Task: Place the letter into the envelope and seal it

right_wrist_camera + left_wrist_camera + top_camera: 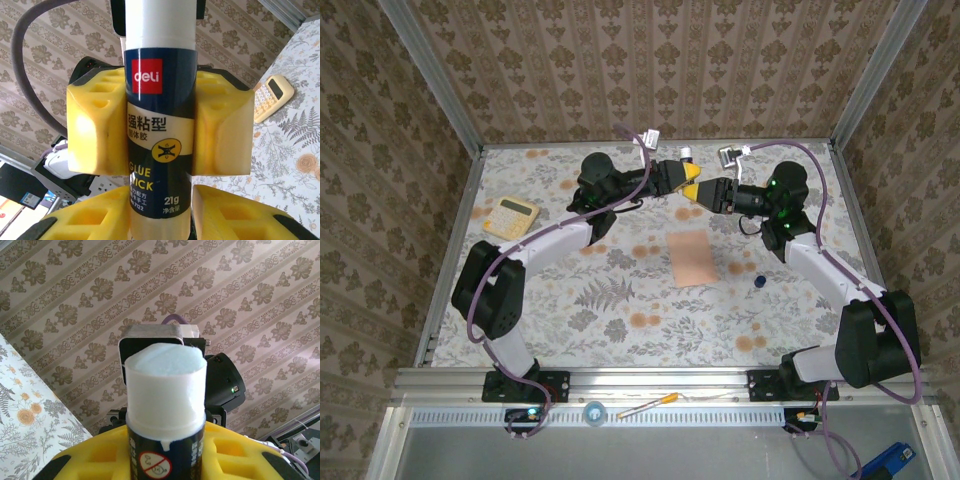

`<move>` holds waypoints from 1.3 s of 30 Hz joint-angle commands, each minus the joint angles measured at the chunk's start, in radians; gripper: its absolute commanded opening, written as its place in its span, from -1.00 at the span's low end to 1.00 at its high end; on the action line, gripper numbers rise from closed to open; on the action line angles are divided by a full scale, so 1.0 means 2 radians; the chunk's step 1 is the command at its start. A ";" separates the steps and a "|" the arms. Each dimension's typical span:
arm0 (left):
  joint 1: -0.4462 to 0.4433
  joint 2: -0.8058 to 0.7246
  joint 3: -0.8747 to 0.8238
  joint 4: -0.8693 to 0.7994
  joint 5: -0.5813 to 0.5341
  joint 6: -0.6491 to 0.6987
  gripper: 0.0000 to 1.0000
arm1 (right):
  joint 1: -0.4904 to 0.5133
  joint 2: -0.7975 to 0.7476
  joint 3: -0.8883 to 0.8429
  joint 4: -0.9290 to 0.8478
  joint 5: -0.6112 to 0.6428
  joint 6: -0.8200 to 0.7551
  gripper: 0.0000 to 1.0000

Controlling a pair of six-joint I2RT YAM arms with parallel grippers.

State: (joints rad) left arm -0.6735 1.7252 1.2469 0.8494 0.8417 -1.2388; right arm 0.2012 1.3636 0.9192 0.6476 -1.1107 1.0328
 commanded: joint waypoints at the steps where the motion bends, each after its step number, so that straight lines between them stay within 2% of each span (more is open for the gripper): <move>1: 0.001 0.001 0.016 0.017 0.006 0.000 -0.90 | 0.002 -0.003 -0.002 0.001 0.001 -0.005 -0.35; 4: 0.002 0.002 0.018 0.016 0.006 0.000 -0.90 | 0.004 -0.001 -0.002 0.002 0.000 -0.002 -0.45; 24: 0.011 0.001 0.022 0.009 0.007 0.008 -0.90 | 0.007 -0.001 -0.010 0.004 0.006 0.007 -0.24; 39: 0.012 -0.001 0.013 0.010 0.006 0.009 -0.90 | 0.011 0.004 -0.003 0.018 0.013 0.011 -0.37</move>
State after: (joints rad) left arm -0.6537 1.7267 1.2510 0.8387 0.8417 -1.2381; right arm 0.2173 1.3636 0.9058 0.6487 -1.1030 1.0519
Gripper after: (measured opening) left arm 0.256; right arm 0.316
